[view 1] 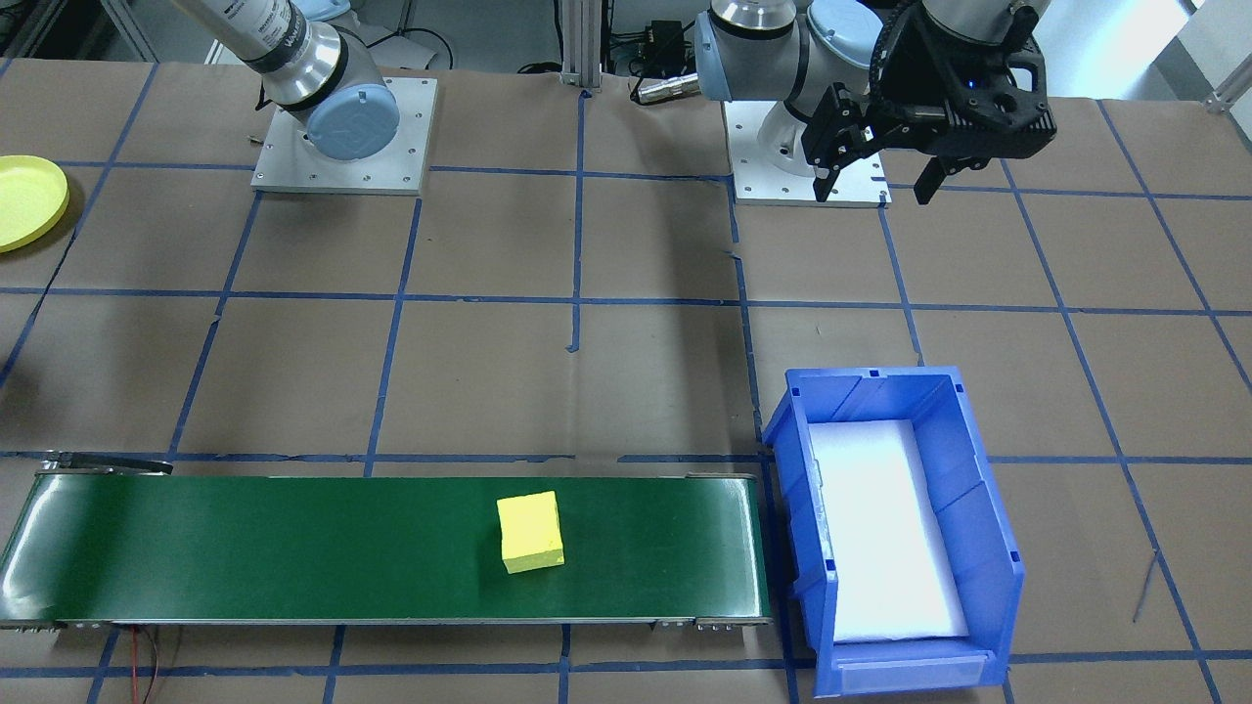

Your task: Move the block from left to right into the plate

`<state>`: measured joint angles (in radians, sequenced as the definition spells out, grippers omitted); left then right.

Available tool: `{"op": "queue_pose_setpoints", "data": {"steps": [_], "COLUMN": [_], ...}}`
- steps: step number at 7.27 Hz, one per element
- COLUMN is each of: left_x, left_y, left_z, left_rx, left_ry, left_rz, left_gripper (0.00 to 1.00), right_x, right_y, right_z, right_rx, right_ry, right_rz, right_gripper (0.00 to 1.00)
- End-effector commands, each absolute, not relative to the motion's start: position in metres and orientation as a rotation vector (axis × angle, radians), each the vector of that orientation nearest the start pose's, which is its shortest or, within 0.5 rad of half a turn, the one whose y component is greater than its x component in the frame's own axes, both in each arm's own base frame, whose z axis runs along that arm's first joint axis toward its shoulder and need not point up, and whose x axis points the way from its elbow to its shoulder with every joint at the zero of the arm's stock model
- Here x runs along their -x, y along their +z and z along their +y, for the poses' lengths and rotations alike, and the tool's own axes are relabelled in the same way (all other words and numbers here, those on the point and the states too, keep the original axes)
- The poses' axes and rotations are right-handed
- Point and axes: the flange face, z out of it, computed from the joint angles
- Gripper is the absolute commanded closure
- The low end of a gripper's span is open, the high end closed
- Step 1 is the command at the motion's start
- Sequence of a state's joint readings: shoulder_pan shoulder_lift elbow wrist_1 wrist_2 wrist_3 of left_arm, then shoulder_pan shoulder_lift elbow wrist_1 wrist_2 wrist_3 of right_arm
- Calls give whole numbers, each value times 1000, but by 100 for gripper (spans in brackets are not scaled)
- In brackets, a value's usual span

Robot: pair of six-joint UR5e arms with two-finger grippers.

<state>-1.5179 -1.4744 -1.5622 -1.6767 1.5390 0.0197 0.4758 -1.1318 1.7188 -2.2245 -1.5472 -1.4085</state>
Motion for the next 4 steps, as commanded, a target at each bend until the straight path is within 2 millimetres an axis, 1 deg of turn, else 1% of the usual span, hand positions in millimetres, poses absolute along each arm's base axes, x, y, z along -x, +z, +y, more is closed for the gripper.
{"op": "queue_pose_setpoints", "data": {"steps": [1, 2, 4], "left_x": [114, 115, 109], "left_y": [525, 527, 532], "left_z": [-456, -455, -456], "left_rx": [37, 27, 43], "left_ry": [15, 8, -16], "left_rz": [3171, 3171, 3170], "left_gripper": [0, 0, 0], "right_x": [480, 467, 396], "right_y": [252, 262, 274], "right_z": [-414, -424, -487], "right_rx": [531, 534, 724], "right_ry": [-217, -236, -265], "right_rz": [3163, 3159, 3115], "right_gripper": [0, 0, 0]}}
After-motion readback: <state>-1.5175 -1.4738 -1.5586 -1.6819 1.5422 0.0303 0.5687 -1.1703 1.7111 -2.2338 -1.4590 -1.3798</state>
